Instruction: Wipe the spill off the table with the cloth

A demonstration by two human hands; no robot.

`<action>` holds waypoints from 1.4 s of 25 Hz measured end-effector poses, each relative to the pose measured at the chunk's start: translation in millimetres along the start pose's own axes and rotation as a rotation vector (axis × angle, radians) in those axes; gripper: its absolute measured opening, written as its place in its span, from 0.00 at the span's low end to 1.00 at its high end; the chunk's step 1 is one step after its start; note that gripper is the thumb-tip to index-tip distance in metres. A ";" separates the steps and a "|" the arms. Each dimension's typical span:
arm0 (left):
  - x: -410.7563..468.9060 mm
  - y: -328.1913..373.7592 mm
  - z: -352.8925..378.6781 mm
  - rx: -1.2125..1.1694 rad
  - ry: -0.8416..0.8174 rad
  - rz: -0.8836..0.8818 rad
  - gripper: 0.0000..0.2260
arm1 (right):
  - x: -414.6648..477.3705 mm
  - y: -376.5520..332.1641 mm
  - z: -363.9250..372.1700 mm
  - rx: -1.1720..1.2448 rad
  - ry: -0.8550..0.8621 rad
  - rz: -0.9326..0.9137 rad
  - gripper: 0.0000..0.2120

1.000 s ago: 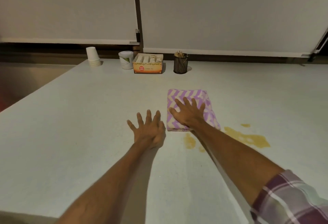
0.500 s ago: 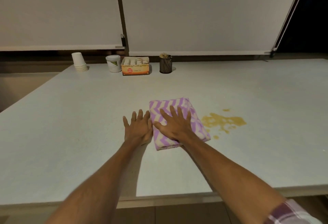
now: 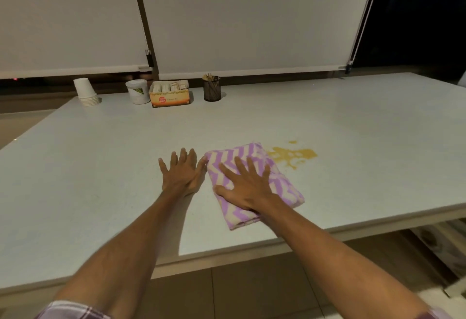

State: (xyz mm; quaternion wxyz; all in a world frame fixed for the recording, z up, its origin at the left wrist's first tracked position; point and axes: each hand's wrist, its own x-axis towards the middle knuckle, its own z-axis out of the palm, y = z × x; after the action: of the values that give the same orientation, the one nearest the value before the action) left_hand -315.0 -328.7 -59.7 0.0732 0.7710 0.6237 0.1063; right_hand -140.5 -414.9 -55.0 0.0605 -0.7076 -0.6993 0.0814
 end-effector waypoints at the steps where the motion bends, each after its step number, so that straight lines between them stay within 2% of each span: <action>1: -0.3 -1.2 0.2 0.006 0.003 -0.002 0.34 | -5.0 -2.2 1.9 0.008 0.007 -0.029 0.34; 4: 0.8 -2.2 1.1 0.025 0.008 -0.011 0.33 | -38.6 40.1 6.2 0.001 0.100 -0.075 0.35; 7: 1.6 0.7 1.7 0.044 -0.009 -0.009 0.34 | -64.1 99.4 -1.5 -0.025 0.125 0.053 0.36; 10: 2.1 3.5 1.1 0.055 -0.021 -0.008 0.35 | -52.5 98.3 -9.3 -0.034 0.086 0.113 0.34; 13: 0.8 2.7 -0.5 0.069 -0.026 -0.025 0.34 | -45.1 82.0 -6.1 -0.003 0.089 0.048 0.33; 15: 2.1 1.3 -1.2 0.072 -0.040 -0.022 0.34 | -56.1 105.5 -7.2 -0.006 0.110 0.028 0.35; 18: 3.2 0.9 0.4 0.071 -0.057 -0.017 0.36 | -69.8 167.9 -19.5 -0.046 0.121 0.144 0.36; 22: 4.2 0.9 1.7 0.058 -0.046 -0.015 0.37 | -43.6 191.4 -34.4 -0.068 0.094 0.306 0.34; 25: 4.7 -0.2 3.0 0.067 -0.051 -0.019 0.38 | -31.3 183.8 -28.7 -0.060 0.088 0.286 0.35; 28: 8.2 -2.4 3.8 0.049 -0.045 -0.035 0.39 | -37.7 214.9 -27.7 -0.060 0.124 0.260 0.38; 32: 11.7 -5.5 6.6 0.047 -0.042 -0.036 0.41 | -1.6 243.3 -42.0 -0.037 0.111 0.411 0.33; 35: 20.6 -3.6 3.3 0.049 -0.051 -0.056 0.41 | 40.9 222.6 -47.1 -0.010 0.101 0.392 0.31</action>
State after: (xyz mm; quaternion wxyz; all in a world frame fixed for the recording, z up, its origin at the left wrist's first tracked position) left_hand -313.5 -307.7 -62.3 0.0731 0.7574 0.6452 0.0691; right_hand 87.4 -376.0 -54.5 0.0748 -0.8338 -0.5445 0.0527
